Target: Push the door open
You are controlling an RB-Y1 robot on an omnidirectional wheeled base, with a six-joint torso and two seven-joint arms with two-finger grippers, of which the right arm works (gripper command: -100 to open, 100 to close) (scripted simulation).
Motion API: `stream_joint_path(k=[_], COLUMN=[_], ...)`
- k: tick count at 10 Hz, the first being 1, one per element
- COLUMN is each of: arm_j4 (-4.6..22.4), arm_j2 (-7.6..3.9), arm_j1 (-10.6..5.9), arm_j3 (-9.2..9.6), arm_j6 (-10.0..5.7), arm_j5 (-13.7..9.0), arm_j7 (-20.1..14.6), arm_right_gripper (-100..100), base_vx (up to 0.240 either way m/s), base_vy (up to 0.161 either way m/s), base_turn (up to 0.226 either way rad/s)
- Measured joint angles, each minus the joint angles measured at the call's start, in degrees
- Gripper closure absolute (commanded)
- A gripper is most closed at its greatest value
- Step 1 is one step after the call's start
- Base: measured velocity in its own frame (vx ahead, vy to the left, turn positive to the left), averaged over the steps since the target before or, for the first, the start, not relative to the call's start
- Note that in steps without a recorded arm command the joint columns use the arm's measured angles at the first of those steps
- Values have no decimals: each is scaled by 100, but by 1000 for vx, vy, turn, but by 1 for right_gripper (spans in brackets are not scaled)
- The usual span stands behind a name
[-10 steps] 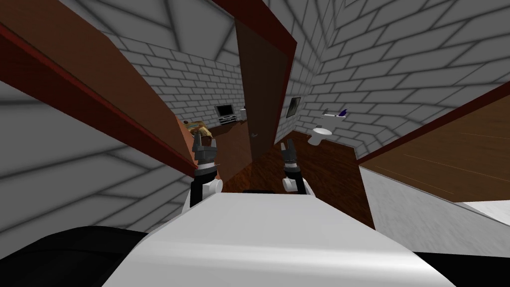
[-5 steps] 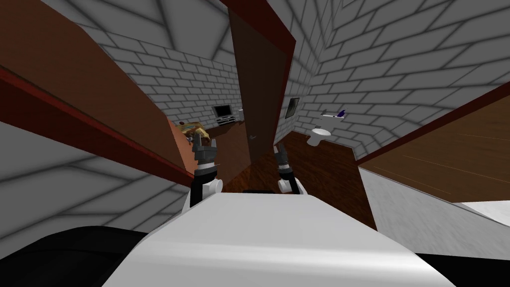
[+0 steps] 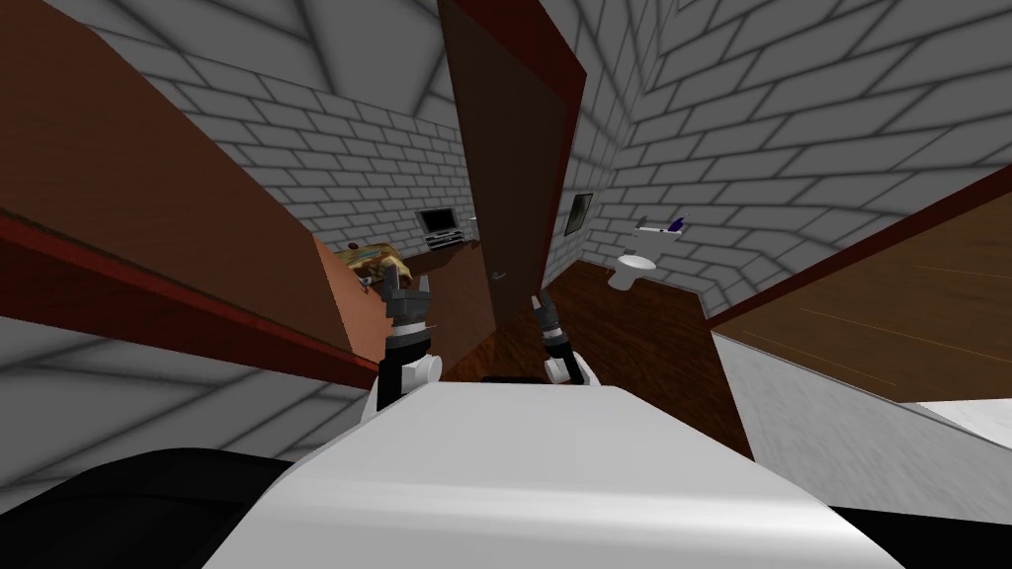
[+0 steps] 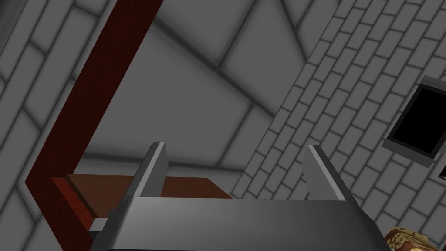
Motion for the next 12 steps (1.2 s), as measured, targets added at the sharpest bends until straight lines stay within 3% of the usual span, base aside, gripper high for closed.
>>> stream_joint_path(k=[2, 9, 12], arm_j4=[284, 1127, 1629], arm_j2=[-23, -109, -107], arm_j1=[-84, -439, -604], arm_j3=[250, 850, 1111], arm_j6=[-37, -96, -215], arm_j5=[-4, -48, -62], arm_j7=[-30, -148, -185], arm_right_gripper=[-100, -100, -100], base_vx=[133, 109, 126], base_vy=[-14, -10, -13], base_turn=[-39, -32, -40])
